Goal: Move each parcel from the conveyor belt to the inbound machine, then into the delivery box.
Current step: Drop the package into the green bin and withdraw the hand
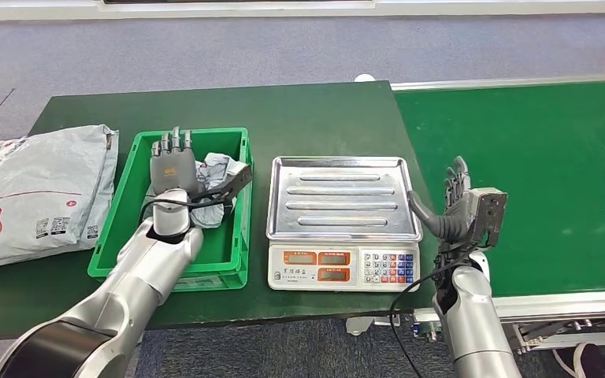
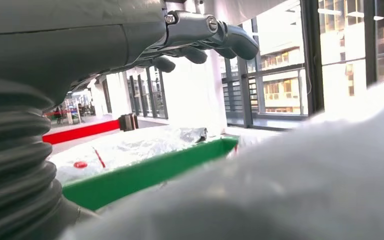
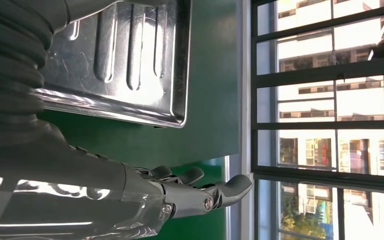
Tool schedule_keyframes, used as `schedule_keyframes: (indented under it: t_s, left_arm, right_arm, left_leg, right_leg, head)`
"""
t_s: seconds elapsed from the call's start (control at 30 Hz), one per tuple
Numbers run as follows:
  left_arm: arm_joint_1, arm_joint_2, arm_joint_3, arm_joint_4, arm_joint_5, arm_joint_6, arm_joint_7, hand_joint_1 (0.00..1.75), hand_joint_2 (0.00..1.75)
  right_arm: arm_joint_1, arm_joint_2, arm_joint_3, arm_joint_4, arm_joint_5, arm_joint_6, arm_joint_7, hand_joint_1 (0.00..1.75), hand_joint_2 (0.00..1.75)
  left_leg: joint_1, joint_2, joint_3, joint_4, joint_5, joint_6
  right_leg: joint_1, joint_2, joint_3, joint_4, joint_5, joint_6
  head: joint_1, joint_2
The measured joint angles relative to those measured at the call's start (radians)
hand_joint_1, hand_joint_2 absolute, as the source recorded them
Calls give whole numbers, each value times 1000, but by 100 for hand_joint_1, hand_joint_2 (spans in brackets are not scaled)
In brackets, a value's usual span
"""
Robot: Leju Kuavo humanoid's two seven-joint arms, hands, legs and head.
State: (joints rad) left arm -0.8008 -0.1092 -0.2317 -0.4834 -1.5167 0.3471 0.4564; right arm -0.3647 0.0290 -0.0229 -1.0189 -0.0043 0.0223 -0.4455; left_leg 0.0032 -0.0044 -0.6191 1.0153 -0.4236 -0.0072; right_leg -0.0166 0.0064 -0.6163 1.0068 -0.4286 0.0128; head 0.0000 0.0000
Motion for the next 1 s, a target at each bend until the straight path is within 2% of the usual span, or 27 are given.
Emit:
schedule_keyframes:
  t_s: [0.3,0.47,0.53,0.7,0.83,0.93,1.0]
  left_arm:
    - [-50,21,2,-1,0,-14,45,0,175]
    - [-66,27,5,-2,2,29,-10,0,175]
    - [-75,27,22,-7,27,73,-73,0,175]
    - [-93,15,120,-37,236,164,-322,0,175]
    - [-97,7,166,-48,302,176,-382,0,175]
    - [-98,-4,210,-57,485,124,-513,0,175]
    - [-97,-14,260,-62,675,6,-612,0,175]
  right_arm:
    - [-33,0,0,3,-1,10,-4,0,175]
    - [-35,-1,0,7,-1,7,-9,0,175]
    - [-33,-3,0,7,-2,6,-10,0,175]
    - [-39,-11,0,15,-12,9,-7,0,175]
    - [-57,-17,1,30,-17,10,-7,0,175]
    - [-74,-23,7,52,-28,11,-13,0,175]
    - [-90,-29,14,76,-41,14,-25,0,175]
  left_leg:
    - [0,0,-1,0,0,0]
    - [0,0,-1,0,0,0]
    - [0,0,-1,0,0,0]
    - [0,0,-2,0,0,0]
    - [0,0,-2,0,0,0]
    - [0,-1,-2,0,0,0]
    - [0,-1,-2,0,0,0]
  right_leg:
    - [0,0,-1,0,0,0]
    - [0,0,-1,0,0,0]
    - [0,0,-1,0,0,0]
    - [0,0,-2,0,0,0]
    - [0,0,-2,0,0,0]
    - [0,-1,-2,0,0,0]
    - [0,0,-2,0,0,0]
  head:
    - [0,0]
    - [0,0]
    - [0,0]
    - [0,0]
    - [0,0]
    - [0,0]
    - [0,0]
